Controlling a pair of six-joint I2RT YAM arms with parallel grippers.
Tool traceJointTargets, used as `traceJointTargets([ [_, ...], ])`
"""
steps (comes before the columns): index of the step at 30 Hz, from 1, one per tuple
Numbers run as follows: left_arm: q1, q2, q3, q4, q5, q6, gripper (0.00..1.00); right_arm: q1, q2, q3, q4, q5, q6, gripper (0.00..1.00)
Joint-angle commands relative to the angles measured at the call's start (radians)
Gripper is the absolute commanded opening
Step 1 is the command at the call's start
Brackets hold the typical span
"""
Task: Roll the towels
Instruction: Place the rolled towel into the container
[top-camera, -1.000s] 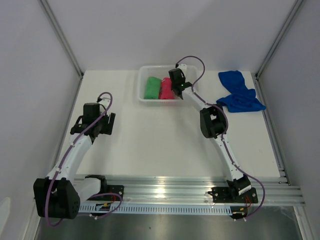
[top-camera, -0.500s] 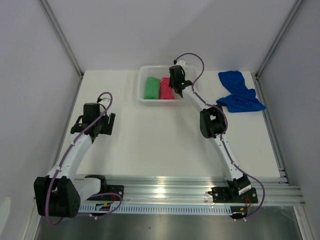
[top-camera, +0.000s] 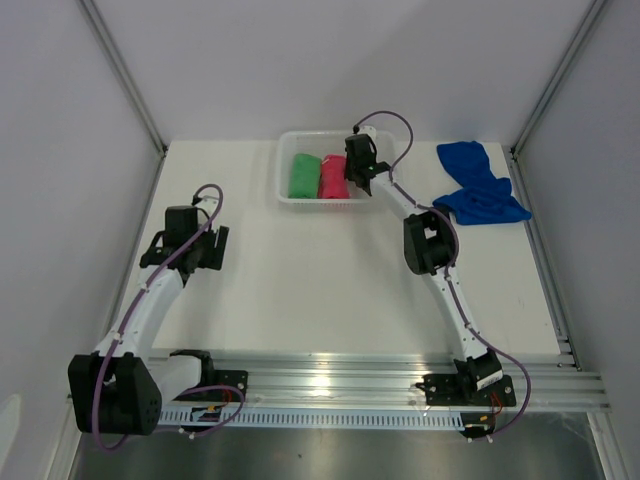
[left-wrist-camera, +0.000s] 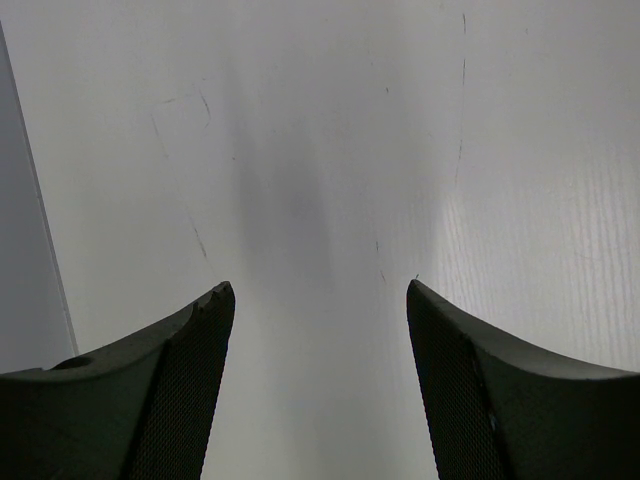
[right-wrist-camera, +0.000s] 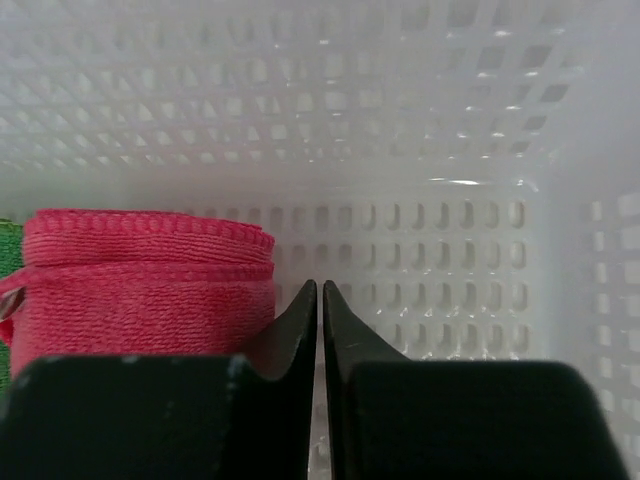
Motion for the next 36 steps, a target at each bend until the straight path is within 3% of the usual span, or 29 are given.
traceJointTargets([
  [1, 0.013, -0.028, 0.027, 0.000, 0.000, -0.009, 0.73, -0.005, -0.140, -0.002, 0.038, 0.079, -0.053, 0.10],
  [15, 0.013, -0.065, 0.022, -0.014, 0.016, -0.006, 0.73, 0.014, -0.314, -0.068, 0.098, 0.191, -0.216, 0.14],
  [18, 0.014, -0.070, 0.019, -0.013, 0.028, -0.002, 0.73, 0.017, -0.403, -0.093, 0.031, 0.165, -0.242, 0.25],
  [19, 0.013, -0.071, 0.019, -0.014, 0.032, 0.000, 0.73, 0.014, -0.438, -0.118, 0.020, 0.159, -0.266, 0.34],
  [21, 0.013, -0.067, 0.019, -0.011, 0.045, 0.000, 0.73, -0.002, -0.575, -0.197, 0.015, 0.160, -0.281, 0.43],
  [22, 0.013, -0.064, 0.020, -0.011, 0.048, 0.000, 0.73, -0.012, -0.627, -0.307, 0.020, 0.159, -0.309, 0.53],
  [28, 0.015, -0.064, 0.010, -0.009, 0.058, 0.006, 0.73, -0.208, -0.971, -0.732, -0.001, 0.085, -0.229, 0.73],
  [32, 0.015, -0.068, -0.003, -0.003, 0.068, 0.011, 0.73, -0.357, -0.996, -0.878, -0.092, -0.033, -0.075, 0.75],
  [36, 0.013, -0.065, -0.003, -0.008, 0.068, 0.011, 0.73, -0.410, -0.939, -0.983, -0.038, -0.080, -0.057, 0.77],
])
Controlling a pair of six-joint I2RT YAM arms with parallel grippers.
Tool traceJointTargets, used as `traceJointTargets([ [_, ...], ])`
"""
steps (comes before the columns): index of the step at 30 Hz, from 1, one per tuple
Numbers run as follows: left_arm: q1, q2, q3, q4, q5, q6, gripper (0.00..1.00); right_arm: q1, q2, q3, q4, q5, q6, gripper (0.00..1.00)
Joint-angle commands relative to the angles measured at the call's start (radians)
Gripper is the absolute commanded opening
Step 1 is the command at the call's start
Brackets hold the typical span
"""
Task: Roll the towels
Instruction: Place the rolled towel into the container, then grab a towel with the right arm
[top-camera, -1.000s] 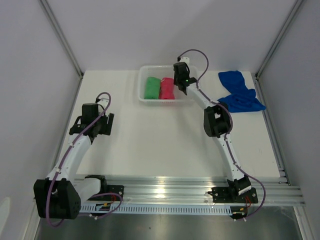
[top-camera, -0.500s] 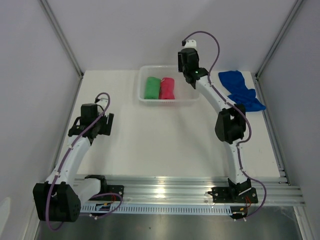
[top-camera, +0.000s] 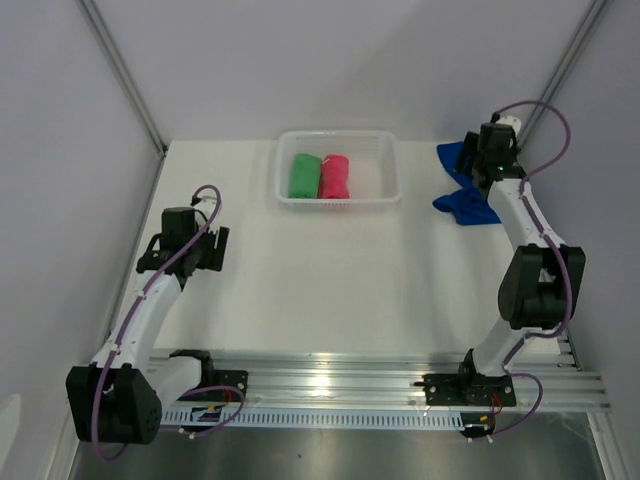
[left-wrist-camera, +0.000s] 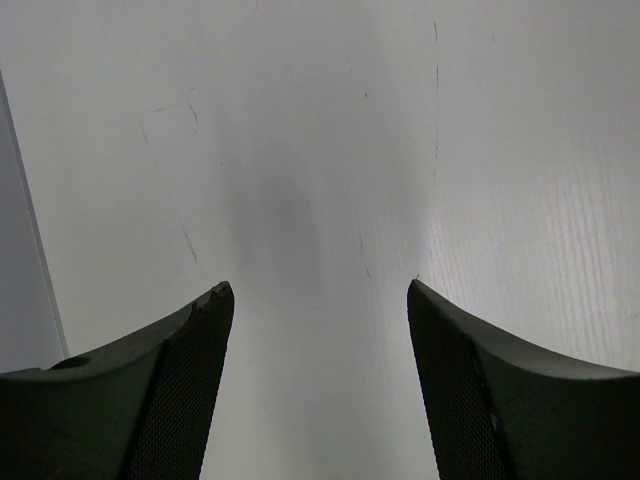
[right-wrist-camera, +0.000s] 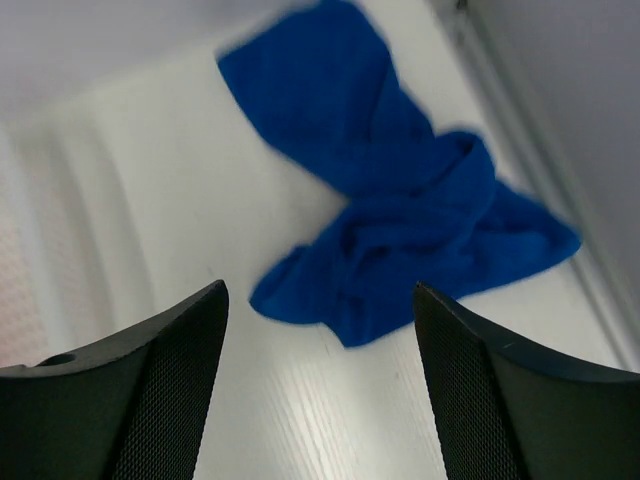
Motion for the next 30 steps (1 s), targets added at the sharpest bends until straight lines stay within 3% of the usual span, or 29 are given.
traceJointTargets([
  [1, 0.011, -0.018, -0.004, 0.012, 0.023, 0.009, 0.73, 0.015, 0.099, -0.089, -0.035, -0.089, 0.056, 0.77],
  [11, 0.012, -0.003, -0.006, 0.006, 0.043, 0.012, 0.73, -0.054, 0.374, 0.014, -0.043, -0.119, 0.137, 0.78],
  [14, 0.012, 0.006, -0.008, 0.008, 0.036, 0.012, 0.73, -0.065, 0.409, 0.032, -0.037, -0.127, 0.145, 0.72],
  [18, 0.012, 0.010, -0.012, 0.011, 0.035, 0.013, 0.73, -0.065, 0.423, 0.032, -0.003, -0.150, 0.126, 0.48],
  [19, 0.012, 0.008, -0.012, 0.009, 0.035, 0.012, 0.73, -0.065, 0.417, 0.028, 0.003, -0.150, 0.123, 0.34],
  [21, 0.012, 0.011, -0.014, 0.011, 0.035, 0.015, 0.73, -0.065, 0.406, 0.017, 0.017, -0.152, 0.106, 0.21],
  [23, 0.012, 0.011, -0.012, 0.012, 0.035, 0.012, 0.73, -0.065, 0.388, 0.014, 0.012, -0.159, 0.089, 0.00],
  [27, 0.012, 0.008, -0.012, 0.014, 0.036, 0.012, 0.73, -0.048, 0.290, -0.059, 0.014, -0.163, 0.074, 0.00],
  [30, 0.012, 0.000, -0.008, 0.014, 0.046, 0.013, 0.73, 0.024, 0.115, -0.180, 0.035, -0.074, 0.086, 0.00],
])
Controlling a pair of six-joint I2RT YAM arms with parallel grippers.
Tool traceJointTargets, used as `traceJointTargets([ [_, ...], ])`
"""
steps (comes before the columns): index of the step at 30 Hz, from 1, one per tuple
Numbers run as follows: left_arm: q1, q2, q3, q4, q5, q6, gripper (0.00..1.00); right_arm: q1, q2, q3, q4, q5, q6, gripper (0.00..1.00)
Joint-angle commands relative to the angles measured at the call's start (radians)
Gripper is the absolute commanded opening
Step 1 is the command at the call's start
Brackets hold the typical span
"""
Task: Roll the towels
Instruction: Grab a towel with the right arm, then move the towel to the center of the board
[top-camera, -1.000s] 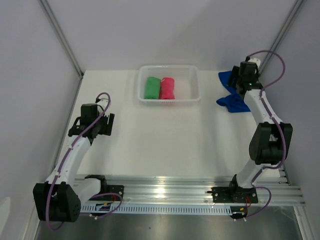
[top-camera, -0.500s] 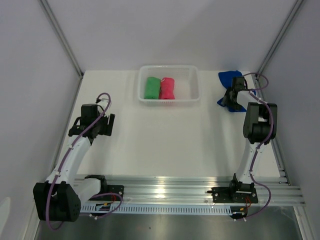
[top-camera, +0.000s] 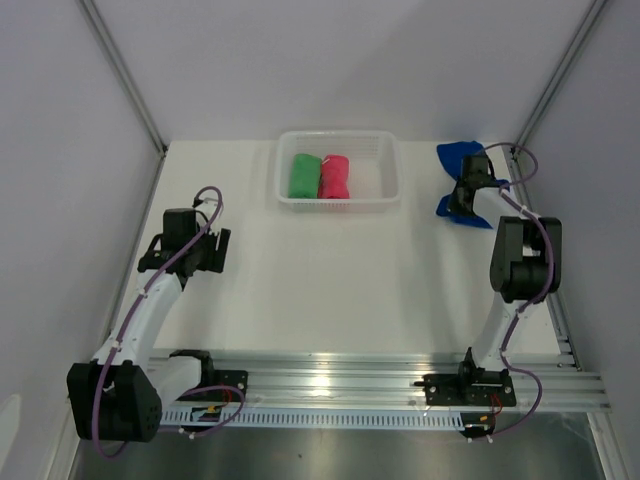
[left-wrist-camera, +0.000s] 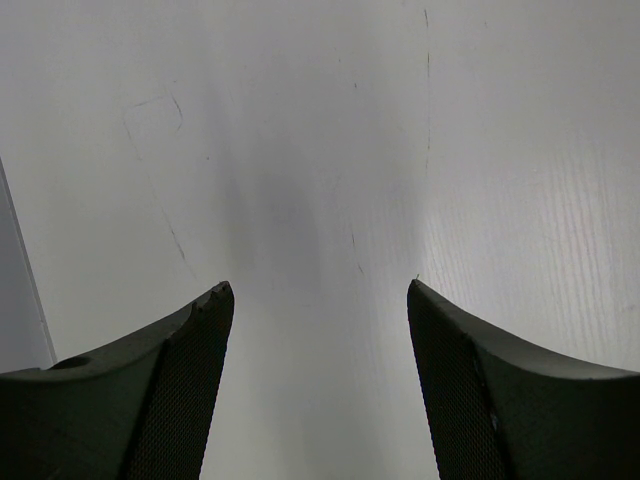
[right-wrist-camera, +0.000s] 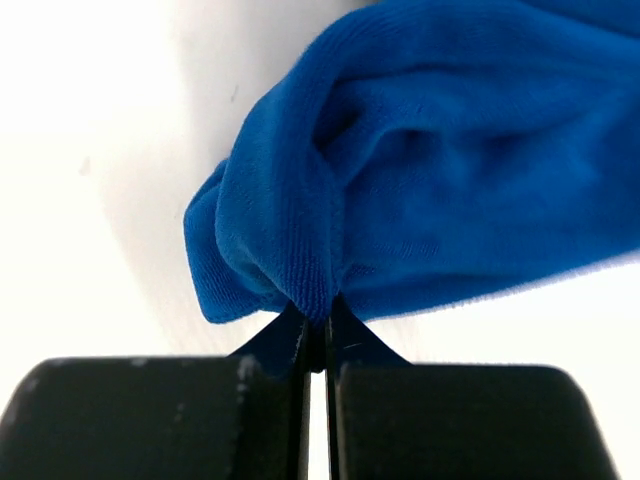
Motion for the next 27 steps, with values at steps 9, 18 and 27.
traceJointTargets([
  [9, 0.011, -0.066, 0.025, -0.029, 0.097, 0.018, 0.73, 0.391, -0.778, -0.297, -0.019, 0.339, -0.018, 0.00],
  [18, 0.013, -0.172, 0.048, -0.072, 0.103, 0.039, 0.74, 0.756, -0.870, -0.117, -0.166, 0.144, -0.146, 0.00],
  [27, 0.016, -0.218, 0.045, -0.101, 0.077, 0.053, 0.75, 1.075, -0.666, 0.013, 0.111, -0.327, -0.143, 0.00],
])
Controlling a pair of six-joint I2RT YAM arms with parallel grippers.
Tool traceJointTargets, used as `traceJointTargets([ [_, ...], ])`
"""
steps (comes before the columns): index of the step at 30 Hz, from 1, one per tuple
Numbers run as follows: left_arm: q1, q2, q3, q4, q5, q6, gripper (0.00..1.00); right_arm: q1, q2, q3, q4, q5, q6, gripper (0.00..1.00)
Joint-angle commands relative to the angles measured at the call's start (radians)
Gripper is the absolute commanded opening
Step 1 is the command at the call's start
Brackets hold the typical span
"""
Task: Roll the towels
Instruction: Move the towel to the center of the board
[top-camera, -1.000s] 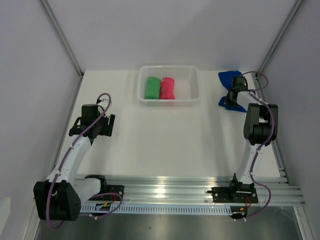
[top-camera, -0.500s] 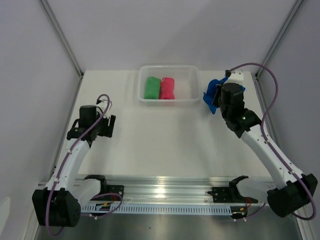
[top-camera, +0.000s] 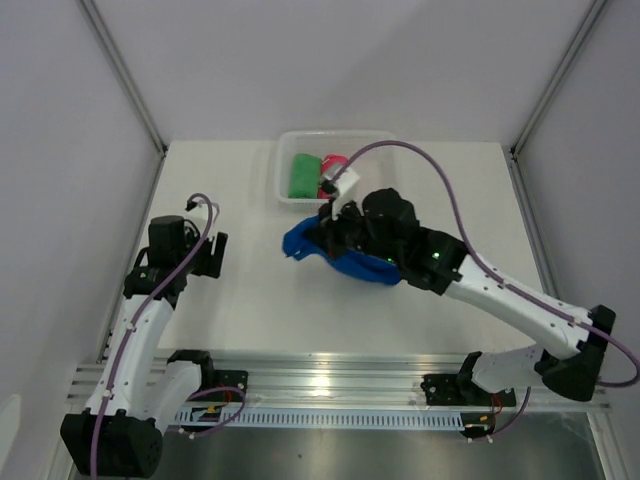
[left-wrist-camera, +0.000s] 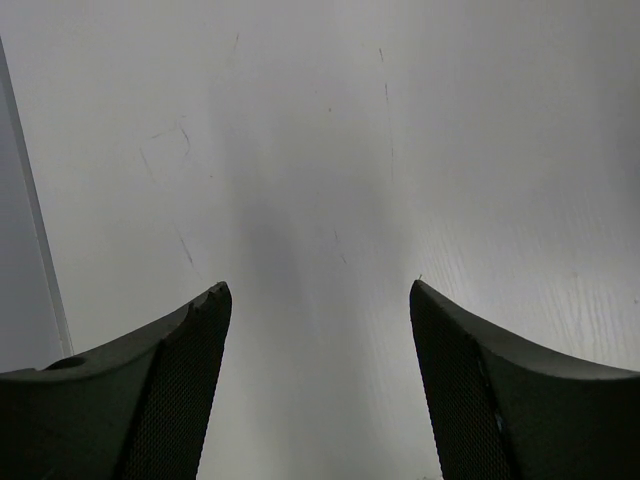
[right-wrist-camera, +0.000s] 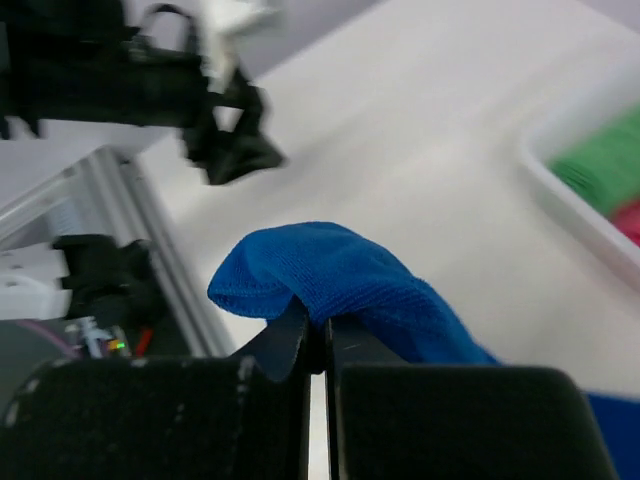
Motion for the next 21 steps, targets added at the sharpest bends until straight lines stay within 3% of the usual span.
traceJointTargets([
  [1, 0.015, -0.033, 0.032, -0.012, -0.003, 0.019, 0.75, 0.073, 0.120, 0.133, 0.133, -0.248, -0.007, 0.00],
  [6, 0.015, -0.041, 0.041, -0.023, -0.023, 0.030, 0.76, 0.098, 0.244, 0.248, 0.228, -0.373, 0.108, 0.00],
  [12, 0.046, -0.037, 0.075, -0.024, -0.054, 0.031, 0.77, 0.031, 0.166, 0.198, 0.364, -0.397, 0.264, 0.00],
  [17, 0.045, -0.008, 0.104, -0.026, -0.007, 0.042, 0.77, -0.115, 0.039, -0.014, 0.226, -0.304, 0.376, 0.00],
  [21, 0.043, 0.035, 0.119, -0.084, 0.176, 0.083, 0.74, -0.258, -0.081, -0.249, 0.028, -0.263, 0.376, 0.02],
])
